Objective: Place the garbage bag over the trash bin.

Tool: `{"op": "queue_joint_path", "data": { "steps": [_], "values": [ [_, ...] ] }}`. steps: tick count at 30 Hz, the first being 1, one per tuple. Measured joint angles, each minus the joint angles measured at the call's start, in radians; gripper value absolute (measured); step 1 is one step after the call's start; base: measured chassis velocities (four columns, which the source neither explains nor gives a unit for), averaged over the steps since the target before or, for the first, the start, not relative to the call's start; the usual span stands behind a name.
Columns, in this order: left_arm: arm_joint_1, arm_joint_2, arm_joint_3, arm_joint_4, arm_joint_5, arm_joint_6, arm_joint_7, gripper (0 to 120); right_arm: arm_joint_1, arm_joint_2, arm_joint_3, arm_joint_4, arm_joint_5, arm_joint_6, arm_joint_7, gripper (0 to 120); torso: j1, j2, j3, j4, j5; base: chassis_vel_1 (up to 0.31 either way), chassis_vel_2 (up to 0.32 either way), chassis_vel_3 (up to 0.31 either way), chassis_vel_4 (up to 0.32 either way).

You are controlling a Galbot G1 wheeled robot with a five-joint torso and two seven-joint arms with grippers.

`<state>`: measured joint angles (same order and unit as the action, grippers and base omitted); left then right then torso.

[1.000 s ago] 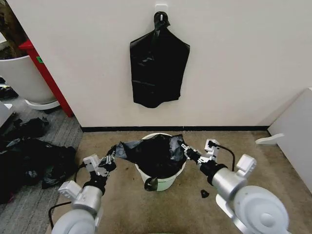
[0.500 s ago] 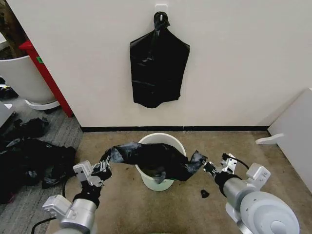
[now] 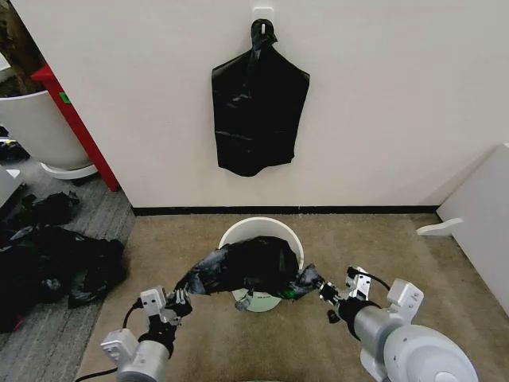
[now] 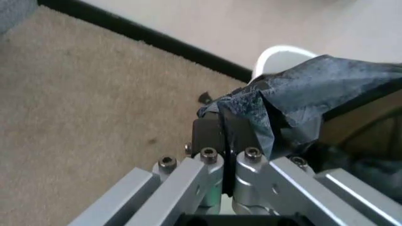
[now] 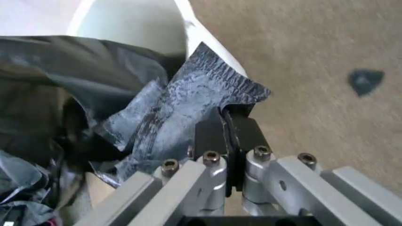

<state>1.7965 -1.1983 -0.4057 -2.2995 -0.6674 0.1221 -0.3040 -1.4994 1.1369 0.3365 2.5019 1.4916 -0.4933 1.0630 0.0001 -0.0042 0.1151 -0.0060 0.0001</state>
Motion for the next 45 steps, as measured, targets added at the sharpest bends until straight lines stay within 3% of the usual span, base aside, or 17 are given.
{"op": "queue_joint_path", "data": {
  "steps": [9,17,25,33,45],
  "values": [
    [-0.024,0.002,0.006,0.062,0.005,-0.002,0.012,0,-0.025,0.024,-0.02,-0.001,-0.013,-0.006,0.013,0,0.0,0.0,0.0,0.0,-0.0001,0.0,0.0,0.0,0.0],
    [-0.041,0.003,0.003,0.073,0.024,-0.005,0.006,0,-0.026,0.035,-0.119,-0.002,-0.012,-0.033,0.013,0,0.0,0.0,0.0,0.0,0.0,0.0,0.0,0.0,0.0],
    [-0.108,0.025,-0.028,0.135,0.022,-0.022,-0.013,0,-0.028,0.032,-0.163,-0.002,-0.092,-0.034,0.006,0,0.0,0.0,0.0,0.0,-0.0001,0.0,0.0,0.0,0.0],
    [-0.125,0.017,0.002,0.202,0.051,-0.022,0.001,0,-0.043,0.035,-0.15,-0.007,-0.169,-0.033,-0.01,0,0.0,0.0,0.0,0.0,-0.0002,0.0,0.0,0.0,0.0],
    [-0.134,0.01,0.013,0.247,0.083,-0.031,0.024,0,-0.073,0.072,-0.141,-0.179,-0.389,-0.005,-0.129,0,0.0,0.0,0.0,0.0,0.0,0.0,0.0,0.0,0.0]
  ]
}}
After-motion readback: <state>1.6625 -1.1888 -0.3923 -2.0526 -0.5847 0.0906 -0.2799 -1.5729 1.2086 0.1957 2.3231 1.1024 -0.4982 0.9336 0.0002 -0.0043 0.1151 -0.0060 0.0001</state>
